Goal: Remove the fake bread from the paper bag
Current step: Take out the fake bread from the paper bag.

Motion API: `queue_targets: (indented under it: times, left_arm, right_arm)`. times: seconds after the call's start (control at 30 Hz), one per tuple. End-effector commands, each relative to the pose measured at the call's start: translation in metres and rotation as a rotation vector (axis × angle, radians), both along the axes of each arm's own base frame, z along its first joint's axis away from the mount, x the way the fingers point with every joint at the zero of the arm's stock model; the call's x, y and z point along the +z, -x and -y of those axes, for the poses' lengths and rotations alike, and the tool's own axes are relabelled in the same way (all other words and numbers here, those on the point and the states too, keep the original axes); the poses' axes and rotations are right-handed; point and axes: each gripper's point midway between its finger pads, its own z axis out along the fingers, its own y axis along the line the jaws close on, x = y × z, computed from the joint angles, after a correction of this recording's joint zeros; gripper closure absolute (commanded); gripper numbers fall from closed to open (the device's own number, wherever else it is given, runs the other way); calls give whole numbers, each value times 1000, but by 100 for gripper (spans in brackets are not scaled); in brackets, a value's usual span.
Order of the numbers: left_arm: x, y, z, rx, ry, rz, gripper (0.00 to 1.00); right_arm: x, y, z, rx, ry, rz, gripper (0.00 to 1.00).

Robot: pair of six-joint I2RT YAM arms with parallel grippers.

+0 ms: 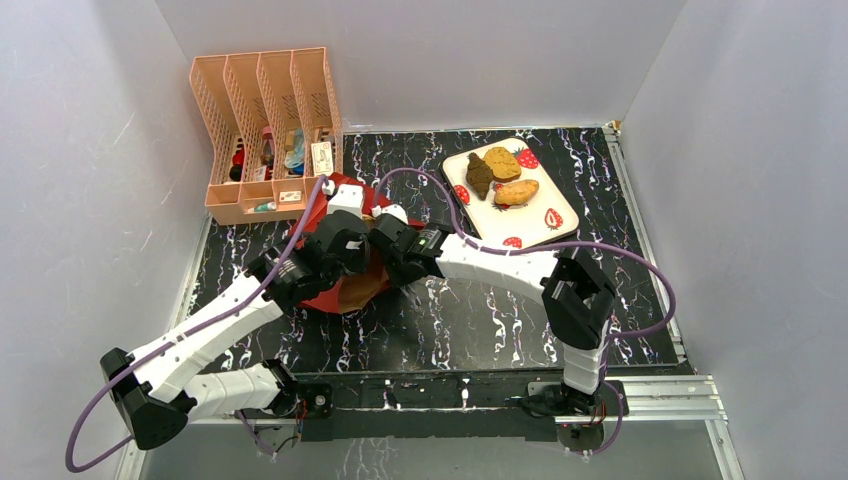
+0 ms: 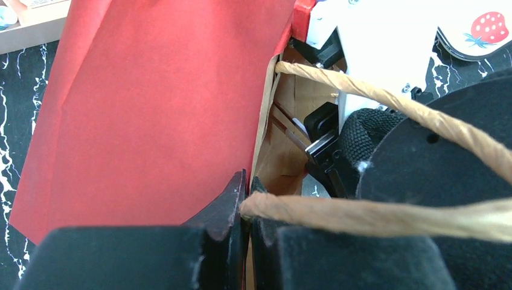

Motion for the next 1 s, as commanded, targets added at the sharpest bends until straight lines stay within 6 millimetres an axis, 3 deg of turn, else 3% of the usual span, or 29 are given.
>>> queue_targets:
  times: [0.0, 0.43, 0.97]
  left_arm:
    - [7, 16, -1, -27, 40, -19, 100]
    - [5, 10, -11, 49, 13, -3, 100]
    - [3, -7, -5, 105, -13, 13, 100]
  right_arm:
    - [21, -55, 10, -176, -63, 153, 100]
    - [80, -36, 37, -164, -253, 100, 100]
    - [125, 8, 52, -74, -321, 5, 100]
